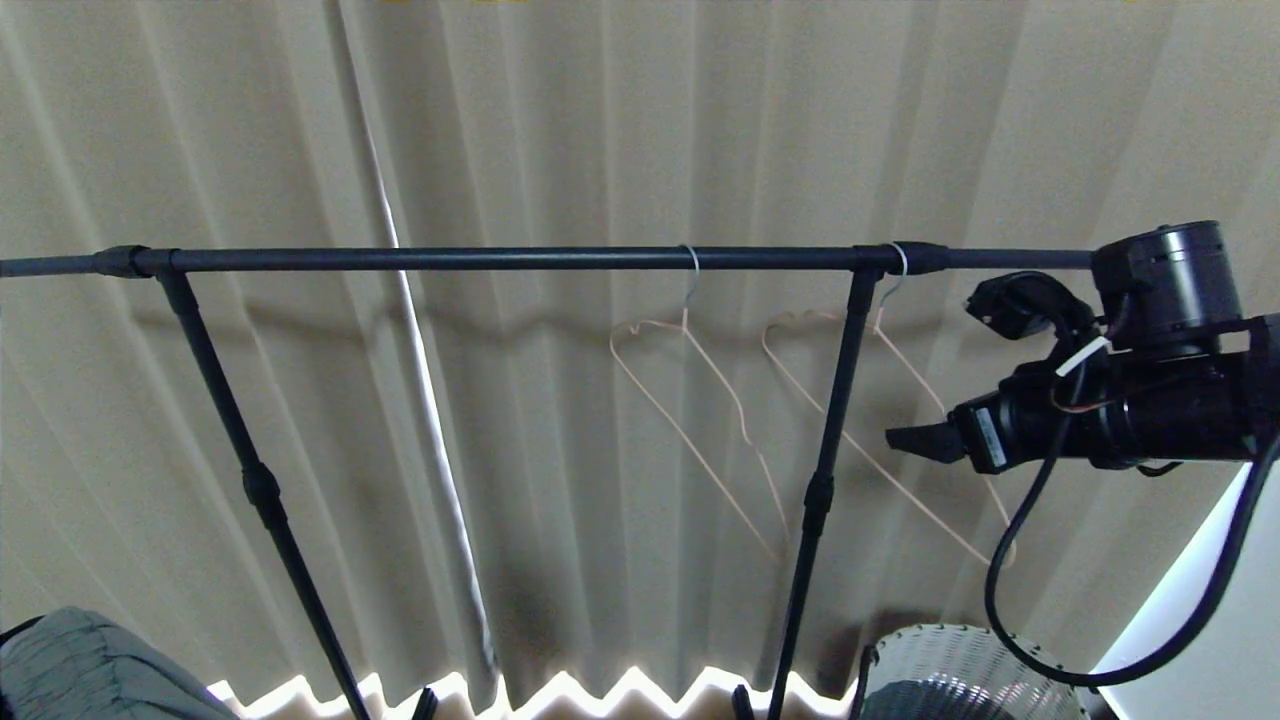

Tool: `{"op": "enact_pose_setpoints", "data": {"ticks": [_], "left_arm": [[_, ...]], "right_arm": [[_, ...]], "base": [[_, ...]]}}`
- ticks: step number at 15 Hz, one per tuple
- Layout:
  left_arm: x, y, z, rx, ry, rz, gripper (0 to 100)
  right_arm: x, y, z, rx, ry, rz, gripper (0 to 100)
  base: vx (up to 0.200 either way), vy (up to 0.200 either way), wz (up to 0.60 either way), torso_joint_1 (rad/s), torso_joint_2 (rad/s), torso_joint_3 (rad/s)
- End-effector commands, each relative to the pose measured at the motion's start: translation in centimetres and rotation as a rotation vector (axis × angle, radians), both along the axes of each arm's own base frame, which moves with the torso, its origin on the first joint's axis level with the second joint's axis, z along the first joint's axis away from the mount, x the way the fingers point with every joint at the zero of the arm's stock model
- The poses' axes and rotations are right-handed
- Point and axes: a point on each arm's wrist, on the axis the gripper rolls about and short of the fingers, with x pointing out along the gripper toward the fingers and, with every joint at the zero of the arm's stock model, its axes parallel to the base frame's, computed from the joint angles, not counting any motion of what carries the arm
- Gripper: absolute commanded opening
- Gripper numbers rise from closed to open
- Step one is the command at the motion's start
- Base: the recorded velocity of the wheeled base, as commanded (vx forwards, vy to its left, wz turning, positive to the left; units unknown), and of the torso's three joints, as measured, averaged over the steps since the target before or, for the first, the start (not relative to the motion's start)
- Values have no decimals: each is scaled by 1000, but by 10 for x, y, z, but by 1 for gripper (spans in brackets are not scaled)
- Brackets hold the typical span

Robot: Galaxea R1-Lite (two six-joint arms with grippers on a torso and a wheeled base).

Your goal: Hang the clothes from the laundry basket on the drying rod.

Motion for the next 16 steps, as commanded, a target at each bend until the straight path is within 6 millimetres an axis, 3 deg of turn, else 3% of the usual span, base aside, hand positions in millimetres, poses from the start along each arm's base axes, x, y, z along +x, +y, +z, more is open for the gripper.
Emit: {"op": "enact_pose_setpoints", "data": {"ticks": [1, 16], "left_arm": [[0, 0, -1, 2, 3, -1, 0], [-3, 1, 0, 5, -16, -1, 0]], "right_arm": [[20, 8, -15, -19, 44, -5, 100], [31, 3, -26, -27, 51, -40, 100]], "base": [[0, 0, 0, 0, 0, 0], [0, 0, 0, 0, 0, 0]]}}
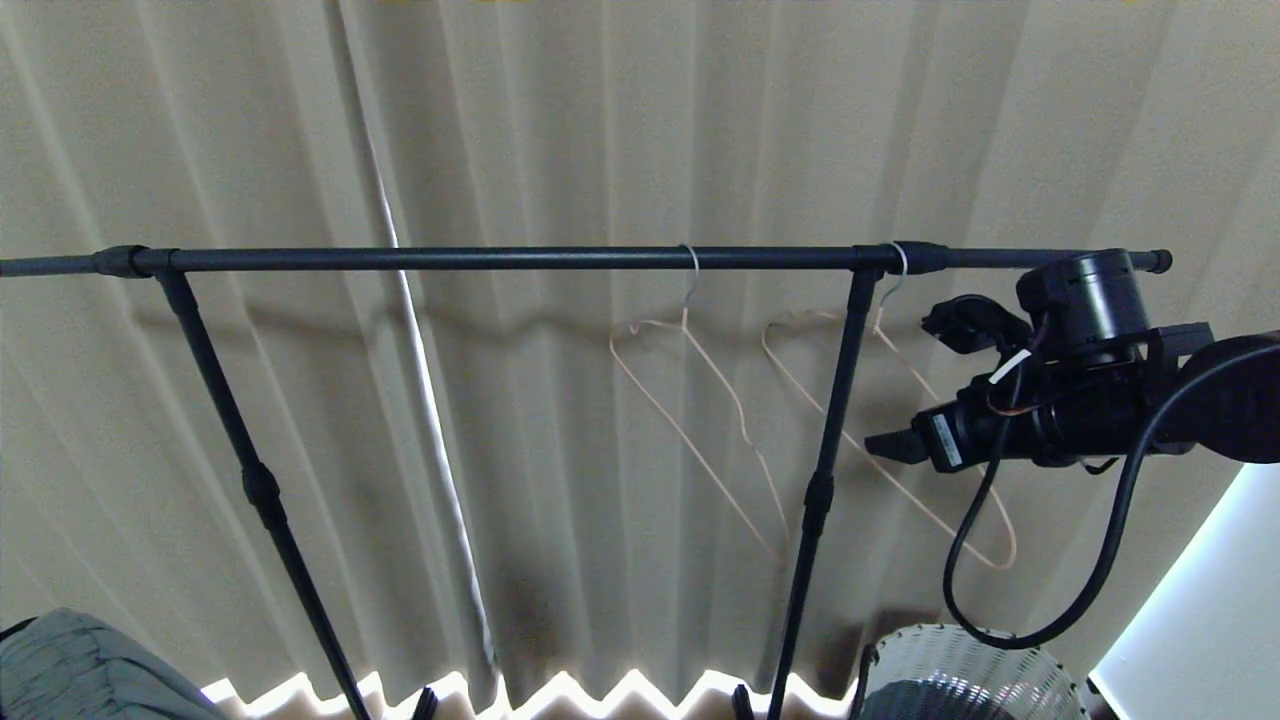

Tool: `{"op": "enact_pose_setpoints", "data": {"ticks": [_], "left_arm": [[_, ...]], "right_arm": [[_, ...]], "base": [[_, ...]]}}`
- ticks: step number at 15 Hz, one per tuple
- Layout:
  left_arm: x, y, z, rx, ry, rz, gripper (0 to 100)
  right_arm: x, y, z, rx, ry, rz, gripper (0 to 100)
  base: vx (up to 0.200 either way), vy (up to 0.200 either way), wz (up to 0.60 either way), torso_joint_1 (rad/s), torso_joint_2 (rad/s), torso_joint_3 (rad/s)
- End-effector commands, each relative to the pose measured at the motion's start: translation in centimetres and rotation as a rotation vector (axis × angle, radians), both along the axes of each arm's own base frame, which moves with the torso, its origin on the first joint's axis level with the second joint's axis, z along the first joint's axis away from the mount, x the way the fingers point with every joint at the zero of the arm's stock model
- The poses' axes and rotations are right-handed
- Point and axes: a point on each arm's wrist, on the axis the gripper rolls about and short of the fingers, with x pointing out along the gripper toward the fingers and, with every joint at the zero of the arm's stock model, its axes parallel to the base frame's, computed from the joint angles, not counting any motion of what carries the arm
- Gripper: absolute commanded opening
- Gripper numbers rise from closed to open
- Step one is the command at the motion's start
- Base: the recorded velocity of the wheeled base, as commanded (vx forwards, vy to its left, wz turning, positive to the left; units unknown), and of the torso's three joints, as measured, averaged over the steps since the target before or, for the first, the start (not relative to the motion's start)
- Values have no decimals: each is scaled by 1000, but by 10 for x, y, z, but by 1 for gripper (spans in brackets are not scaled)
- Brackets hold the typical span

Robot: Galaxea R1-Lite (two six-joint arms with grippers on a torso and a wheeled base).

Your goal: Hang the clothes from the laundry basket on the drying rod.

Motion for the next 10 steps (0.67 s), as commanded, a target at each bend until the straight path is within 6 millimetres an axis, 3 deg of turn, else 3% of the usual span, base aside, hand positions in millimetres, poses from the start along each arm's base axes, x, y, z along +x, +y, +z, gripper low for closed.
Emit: {"op": "enact_pose_setpoints", "data": {"ticks": [1, 2, 10], "left_arm": [[0, 0, 0, -1, -2, 1, 0], [0, 0, 0, -1, -2, 1, 0], [-2, 1, 1, -3, -13, 1, 0]], "right_arm": [[0, 0, 0, -1, 2, -1, 100], [0, 0, -1, -1, 2, -1, 0], [-10, -3, 7, 2, -19, -3, 0]], "base": [[0, 0, 0, 0, 0, 0], [0, 0, 0, 0, 0, 0], [0, 0, 0, 0, 0, 0]]}}
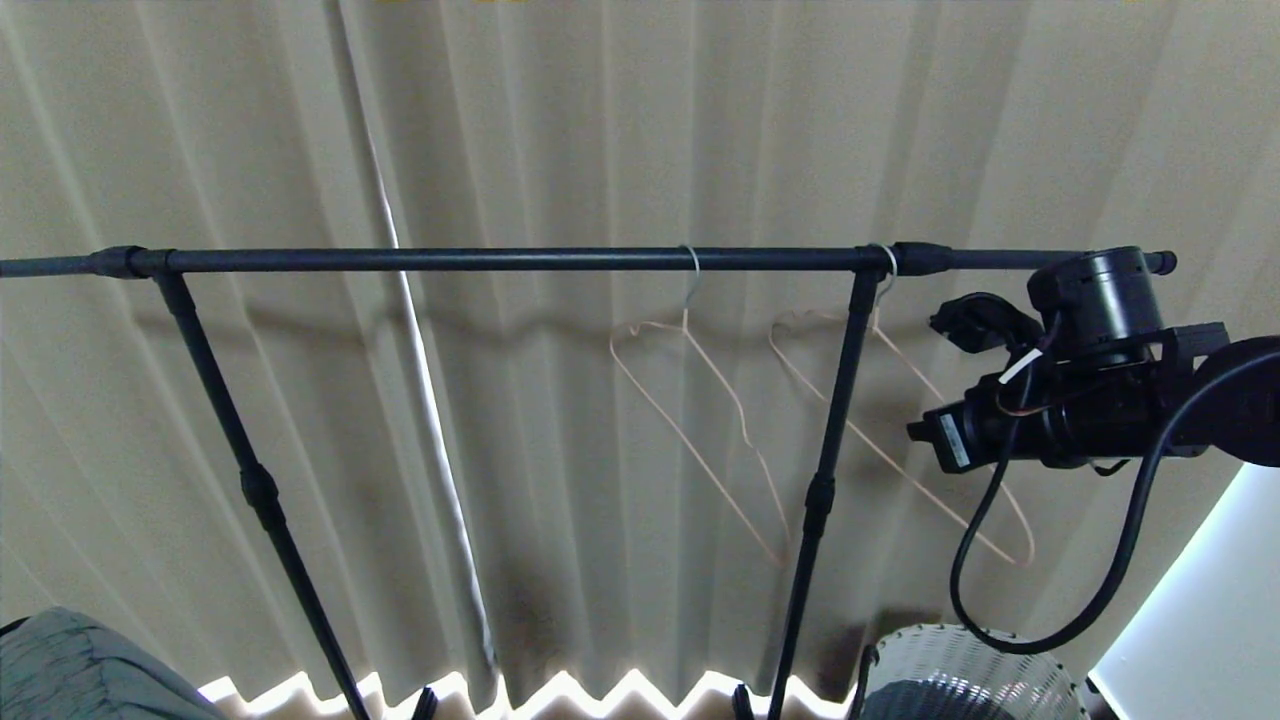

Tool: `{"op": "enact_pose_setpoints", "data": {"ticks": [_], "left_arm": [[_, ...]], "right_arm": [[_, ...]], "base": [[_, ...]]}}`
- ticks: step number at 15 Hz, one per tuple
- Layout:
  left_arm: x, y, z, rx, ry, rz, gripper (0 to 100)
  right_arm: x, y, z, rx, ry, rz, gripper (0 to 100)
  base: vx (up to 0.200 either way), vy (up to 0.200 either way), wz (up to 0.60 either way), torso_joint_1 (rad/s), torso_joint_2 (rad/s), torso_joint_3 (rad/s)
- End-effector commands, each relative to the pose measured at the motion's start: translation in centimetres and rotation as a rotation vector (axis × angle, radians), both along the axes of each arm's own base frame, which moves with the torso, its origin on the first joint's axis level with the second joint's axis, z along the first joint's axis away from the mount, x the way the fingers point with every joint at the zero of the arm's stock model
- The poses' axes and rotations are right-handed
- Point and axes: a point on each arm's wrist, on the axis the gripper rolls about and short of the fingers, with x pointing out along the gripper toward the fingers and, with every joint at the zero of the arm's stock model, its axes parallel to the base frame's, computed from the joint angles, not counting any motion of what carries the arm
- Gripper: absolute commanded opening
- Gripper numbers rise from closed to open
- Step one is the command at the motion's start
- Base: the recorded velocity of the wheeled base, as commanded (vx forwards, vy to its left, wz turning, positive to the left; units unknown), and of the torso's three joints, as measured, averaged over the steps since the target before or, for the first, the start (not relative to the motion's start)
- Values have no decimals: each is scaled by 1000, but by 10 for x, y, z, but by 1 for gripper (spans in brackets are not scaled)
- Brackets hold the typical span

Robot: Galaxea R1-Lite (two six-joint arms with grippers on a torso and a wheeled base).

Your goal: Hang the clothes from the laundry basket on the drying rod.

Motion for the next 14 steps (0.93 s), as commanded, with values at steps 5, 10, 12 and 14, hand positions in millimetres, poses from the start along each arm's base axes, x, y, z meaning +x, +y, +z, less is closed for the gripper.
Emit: {"op": "enact_pose_setpoints", "data": {"ticks": [5, 10, 12, 14], "left_arm": [[0, 0, -2, 4, 8, -1, 0], [0, 0, -7, 16, 26, -6, 0], [0, 0, -7, 16, 26, -6, 0], [0, 0, -8, 16, 27, -6, 0]], "right_arm": [[-12, -5, 9, -9, -149, -54, 0], [-36, -12, 20, 10, -208, -72, 0], [-53, -21, 22, 9, -218, -93, 0], [-66, -27, 23, 10, -228, -107, 0]], "base": [[0, 0, 0, 0, 0, 0], [0, 0, 0, 0, 0, 0], [0, 0, 0, 0, 0, 0], [0, 0, 0, 0, 0, 0]]}}
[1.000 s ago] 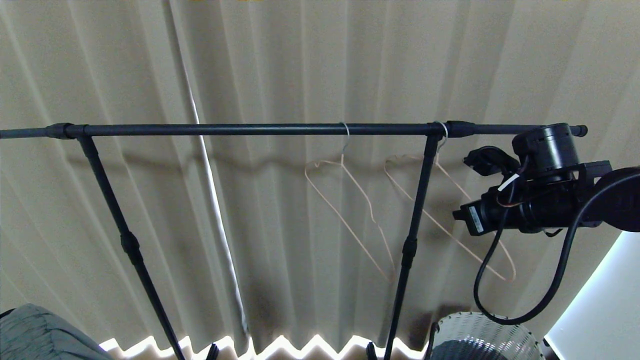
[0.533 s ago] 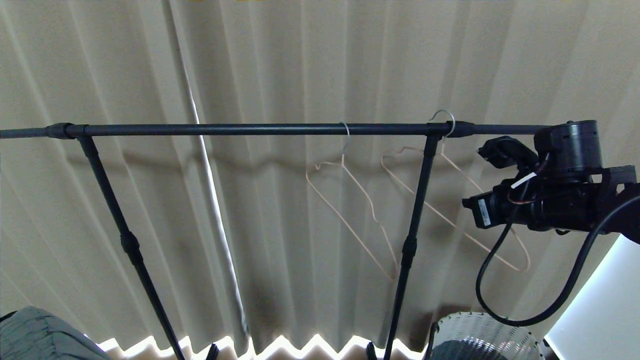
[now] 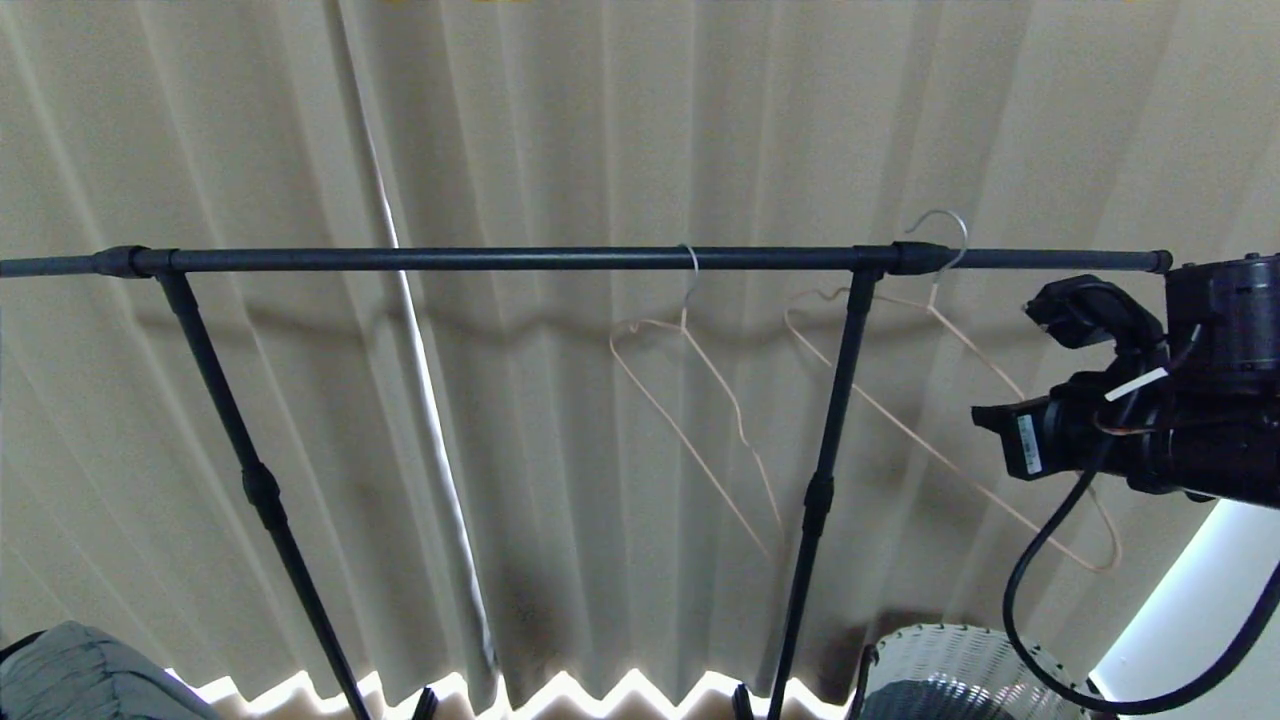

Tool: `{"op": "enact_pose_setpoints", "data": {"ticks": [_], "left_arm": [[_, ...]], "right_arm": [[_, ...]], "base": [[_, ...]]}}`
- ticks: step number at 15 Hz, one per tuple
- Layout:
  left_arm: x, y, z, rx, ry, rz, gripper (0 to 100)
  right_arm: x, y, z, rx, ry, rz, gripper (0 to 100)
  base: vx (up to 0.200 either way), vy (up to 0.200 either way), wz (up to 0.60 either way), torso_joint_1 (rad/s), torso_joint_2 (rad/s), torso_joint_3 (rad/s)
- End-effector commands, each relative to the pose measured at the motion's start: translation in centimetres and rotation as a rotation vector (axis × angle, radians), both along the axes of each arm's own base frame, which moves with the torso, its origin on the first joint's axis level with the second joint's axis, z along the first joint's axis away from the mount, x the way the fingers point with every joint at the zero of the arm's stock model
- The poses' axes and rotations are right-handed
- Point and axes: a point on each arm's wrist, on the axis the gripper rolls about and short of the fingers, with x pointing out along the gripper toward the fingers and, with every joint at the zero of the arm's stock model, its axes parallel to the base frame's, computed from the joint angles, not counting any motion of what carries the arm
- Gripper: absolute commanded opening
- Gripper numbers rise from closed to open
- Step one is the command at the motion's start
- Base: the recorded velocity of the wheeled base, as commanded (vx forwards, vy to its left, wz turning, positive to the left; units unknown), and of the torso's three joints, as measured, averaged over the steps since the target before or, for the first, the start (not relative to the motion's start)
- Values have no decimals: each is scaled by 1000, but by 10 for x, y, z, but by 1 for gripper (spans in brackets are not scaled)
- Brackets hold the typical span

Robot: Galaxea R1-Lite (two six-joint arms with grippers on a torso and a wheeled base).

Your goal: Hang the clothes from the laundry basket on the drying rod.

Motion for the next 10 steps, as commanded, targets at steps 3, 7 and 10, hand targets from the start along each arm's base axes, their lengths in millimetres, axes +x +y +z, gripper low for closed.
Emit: {"op": "enact_pose_setpoints", "data": {"ticks": [3, 7, 10], "left_arm": [[0, 0, 1, 0, -1, 3, 0], [0, 0, 0, 1, 2, 3, 0], [0, 0, 0, 1, 2, 3, 0]], "right_arm": [[-39, -20, 6, 7, -43, -54, 0], [-55, -24, 7, 9, -58, -63, 0], [-62, -27, 3, 8, -52, -74, 0]], "base": [[-67, 0, 0, -1, 1, 1], [-200, 0, 0, 12, 1, 1], [-200, 0, 0, -1, -1, 9]]}}
